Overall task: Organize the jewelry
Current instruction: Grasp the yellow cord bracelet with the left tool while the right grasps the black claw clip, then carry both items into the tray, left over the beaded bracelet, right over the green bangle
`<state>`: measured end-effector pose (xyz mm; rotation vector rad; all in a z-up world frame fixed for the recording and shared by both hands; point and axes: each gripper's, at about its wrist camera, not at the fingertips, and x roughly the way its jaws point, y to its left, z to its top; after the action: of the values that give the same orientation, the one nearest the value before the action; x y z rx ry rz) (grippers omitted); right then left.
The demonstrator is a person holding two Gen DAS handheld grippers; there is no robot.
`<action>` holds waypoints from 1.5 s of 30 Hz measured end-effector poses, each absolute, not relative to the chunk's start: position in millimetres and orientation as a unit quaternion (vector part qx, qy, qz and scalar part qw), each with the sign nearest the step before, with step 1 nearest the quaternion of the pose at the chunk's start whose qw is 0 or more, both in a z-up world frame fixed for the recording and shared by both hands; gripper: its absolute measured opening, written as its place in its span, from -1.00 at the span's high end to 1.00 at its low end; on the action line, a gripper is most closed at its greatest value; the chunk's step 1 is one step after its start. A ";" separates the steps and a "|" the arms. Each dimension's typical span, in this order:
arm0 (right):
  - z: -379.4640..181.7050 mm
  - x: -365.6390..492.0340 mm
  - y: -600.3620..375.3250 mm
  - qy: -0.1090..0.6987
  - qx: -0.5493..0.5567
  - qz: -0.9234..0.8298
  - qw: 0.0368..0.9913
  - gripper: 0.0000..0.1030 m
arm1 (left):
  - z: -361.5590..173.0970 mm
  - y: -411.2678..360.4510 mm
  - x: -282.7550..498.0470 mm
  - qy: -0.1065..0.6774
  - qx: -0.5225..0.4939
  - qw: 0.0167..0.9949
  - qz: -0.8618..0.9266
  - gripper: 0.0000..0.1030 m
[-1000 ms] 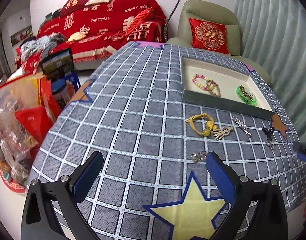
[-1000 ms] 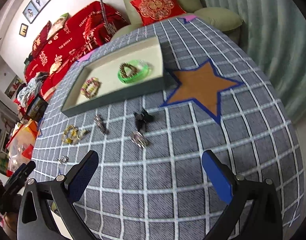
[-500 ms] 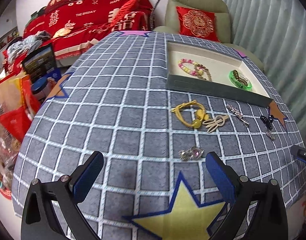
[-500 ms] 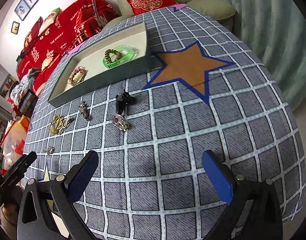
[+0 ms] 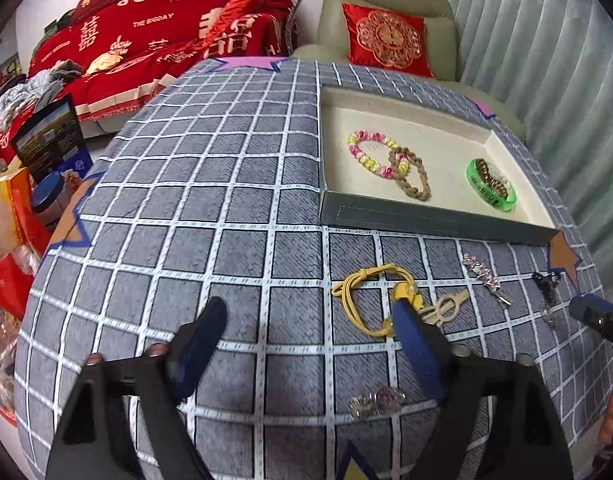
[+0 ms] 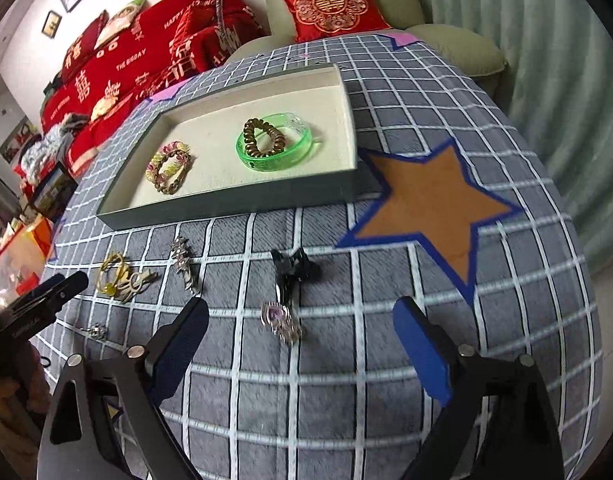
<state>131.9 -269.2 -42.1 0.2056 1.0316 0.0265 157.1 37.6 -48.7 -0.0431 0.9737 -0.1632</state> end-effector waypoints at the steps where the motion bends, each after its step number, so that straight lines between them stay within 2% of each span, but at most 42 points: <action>1: -44.2 135.5 -268.0 0.496 0.094 0.012 0.863 -0.76 | -50.9 37.2 159.5 0.471 -0.020 0.878 -0.081 -0.69; 6: -56.1 152.3 -265.5 0.514 0.078 0.005 0.854 -0.55 | -57.4 30.0 167.0 0.477 -0.006 0.874 -0.088 -0.68; 13: -60.3 161.9 -257.8 0.519 0.048 0.003 0.854 -0.46 | -65.9 21.9 175.1 0.487 0.001 0.868 -0.093 -0.68; 16: -60.6 163.1 -252.6 0.518 0.023 -0.005 0.855 -0.26 | -66.6 16.3 174.1 0.485 0.012 0.869 -0.097 -0.67; 20: -59.1 161.9 -251.2 0.514 0.008 -0.011 0.858 0.20 | -63.0 9.3 170.3 0.480 0.020 0.869 -0.119 -0.28; 22: -58.4 161.8 -252.8 0.513 0.012 -0.013 0.858 0.43 | -62.7 5.7 169.2 0.479 0.029 0.868 -0.124 0.20; 23: -58.3 161.6 -254.3 0.513 0.016 -0.012 0.858 0.43 | -62.8 2.7 168.1 0.476 0.046 0.870 -0.119 0.26; 24: -58.2 161.5 -255.4 0.512 0.020 -0.012 0.858 0.43 | -62.3 1.3 166.9 0.473 0.051 0.871 -0.122 0.42; 25: -57.5 160.7 -256.8 0.511 0.024 -0.011 0.859 0.44 | -62.1 1.0 165.7 0.473 0.049 0.870 -0.130 0.70; 45: -22.4 135.0 -280.8 0.480 0.109 0.013 0.870 0.48 | -13.2 20.6 148.6 0.423 -0.020 0.894 -0.148 0.72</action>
<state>135.0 -280.8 -22.4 0.2287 1.0036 0.0266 148.6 20.6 -13.2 -0.0413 0.8769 -0.3076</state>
